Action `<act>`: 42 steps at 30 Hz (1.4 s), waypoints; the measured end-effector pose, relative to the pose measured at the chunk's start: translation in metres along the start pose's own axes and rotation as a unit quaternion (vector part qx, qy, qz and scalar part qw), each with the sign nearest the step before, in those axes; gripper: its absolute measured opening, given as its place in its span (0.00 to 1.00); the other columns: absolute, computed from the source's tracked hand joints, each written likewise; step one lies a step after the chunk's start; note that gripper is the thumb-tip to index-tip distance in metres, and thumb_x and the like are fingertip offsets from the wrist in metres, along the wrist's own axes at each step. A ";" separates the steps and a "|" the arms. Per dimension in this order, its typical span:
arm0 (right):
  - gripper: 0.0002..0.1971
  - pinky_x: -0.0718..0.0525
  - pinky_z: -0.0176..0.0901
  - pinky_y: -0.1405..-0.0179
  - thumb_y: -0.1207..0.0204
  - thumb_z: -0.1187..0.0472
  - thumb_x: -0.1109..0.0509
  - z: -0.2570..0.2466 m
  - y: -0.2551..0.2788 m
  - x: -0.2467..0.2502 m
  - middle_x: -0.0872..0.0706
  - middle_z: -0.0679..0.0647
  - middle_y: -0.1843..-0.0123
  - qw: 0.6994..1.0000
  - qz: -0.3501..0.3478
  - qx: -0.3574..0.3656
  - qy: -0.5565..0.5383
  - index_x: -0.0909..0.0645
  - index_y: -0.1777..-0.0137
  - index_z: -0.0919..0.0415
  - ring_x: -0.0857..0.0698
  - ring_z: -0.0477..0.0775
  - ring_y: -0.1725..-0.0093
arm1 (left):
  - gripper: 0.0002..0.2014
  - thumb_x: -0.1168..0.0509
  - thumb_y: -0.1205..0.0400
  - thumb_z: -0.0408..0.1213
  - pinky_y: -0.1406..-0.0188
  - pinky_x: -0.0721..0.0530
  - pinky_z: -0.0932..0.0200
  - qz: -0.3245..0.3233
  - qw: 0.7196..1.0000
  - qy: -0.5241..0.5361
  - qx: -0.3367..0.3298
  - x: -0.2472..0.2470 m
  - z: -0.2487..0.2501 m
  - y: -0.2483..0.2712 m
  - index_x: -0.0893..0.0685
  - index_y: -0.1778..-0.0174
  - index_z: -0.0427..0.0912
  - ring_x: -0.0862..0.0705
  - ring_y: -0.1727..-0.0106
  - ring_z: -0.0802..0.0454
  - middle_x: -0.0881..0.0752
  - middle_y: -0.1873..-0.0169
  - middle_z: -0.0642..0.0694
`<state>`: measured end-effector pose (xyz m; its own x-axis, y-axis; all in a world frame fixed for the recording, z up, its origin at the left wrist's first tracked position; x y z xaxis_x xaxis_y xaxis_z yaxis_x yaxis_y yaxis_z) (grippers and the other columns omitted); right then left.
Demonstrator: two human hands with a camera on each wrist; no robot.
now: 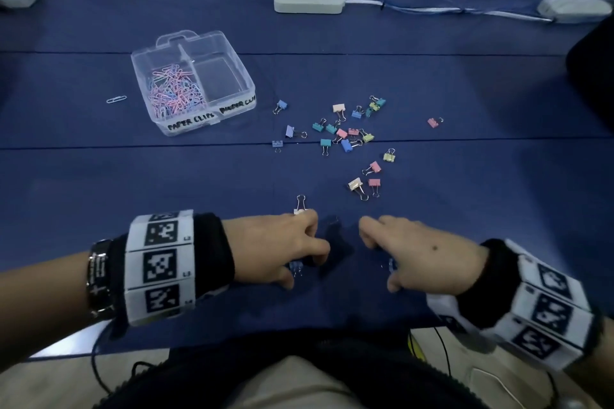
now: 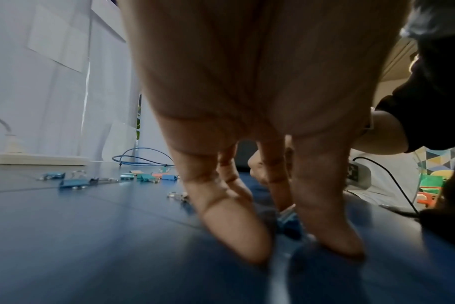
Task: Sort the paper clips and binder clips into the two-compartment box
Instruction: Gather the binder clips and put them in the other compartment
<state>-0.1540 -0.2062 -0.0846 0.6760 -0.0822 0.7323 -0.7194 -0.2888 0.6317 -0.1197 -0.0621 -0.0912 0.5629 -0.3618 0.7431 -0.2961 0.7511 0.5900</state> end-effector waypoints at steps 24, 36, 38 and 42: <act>0.68 0.39 0.62 0.21 0.47 0.47 0.16 0.123 -0.052 0.097 0.56 0.62 0.16 0.964 0.050 -0.260 -0.042 0.65 0.19 0.44 0.50 0.67 0.17 | 0.55 0.20 0.36 0.46 0.24 0.33 0.41 0.150 0.948 0.037 0.278 0.097 -0.110 -0.035 0.48 0.19 0.45 0.42 0.21 0.34 0.44 0.22 0.35; 0.41 0.25 0.53 0.33 0.38 0.60 0.19 0.038 -0.092 0.094 0.33 0.60 0.32 0.989 0.119 -0.067 -0.061 0.35 0.25 0.54 0.32 0.61 0.30 | 0.41 0.24 0.30 0.28 0.33 0.24 0.48 0.151 0.957 0.127 0.212 0.107 -0.083 -0.065 0.37 0.23 0.42 0.27 0.30 0.38 0.32 0.29 0.37; 0.47 0.28 0.52 0.31 0.40 0.58 0.18 0.039 -0.092 0.098 0.34 0.59 0.31 0.987 0.122 -0.053 -0.089 0.39 0.23 0.50 0.34 0.59 0.28 | 0.48 0.21 0.33 0.33 0.31 0.25 0.45 0.145 0.958 0.141 0.204 0.107 -0.084 -0.061 0.42 0.21 0.46 0.30 0.28 0.39 0.34 0.28 0.38; 0.59 0.38 0.61 0.25 0.43 0.56 0.16 0.051 -0.093 0.120 0.49 0.57 0.19 0.981 0.164 -0.076 -0.063 0.53 0.19 0.41 0.49 0.60 0.21 | 0.59 0.20 0.37 0.51 0.23 0.34 0.41 0.115 0.968 0.107 0.195 0.109 -0.085 -0.055 0.54 0.17 0.50 0.43 0.20 0.39 0.43 0.21 0.42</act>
<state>0.0016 -0.2379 -0.0686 0.4109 -0.2679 0.8714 -0.9109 -0.0810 0.4046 0.0237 -0.0965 -0.0693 0.5821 -0.0549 0.8113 -0.6782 0.5176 0.5216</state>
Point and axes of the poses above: each hand's wrist, its own y-axis away from the middle knuckle, its own x-axis out of the back of the hand, z = x × y, the point moved 5 cm from there along -y, towards the middle knuckle
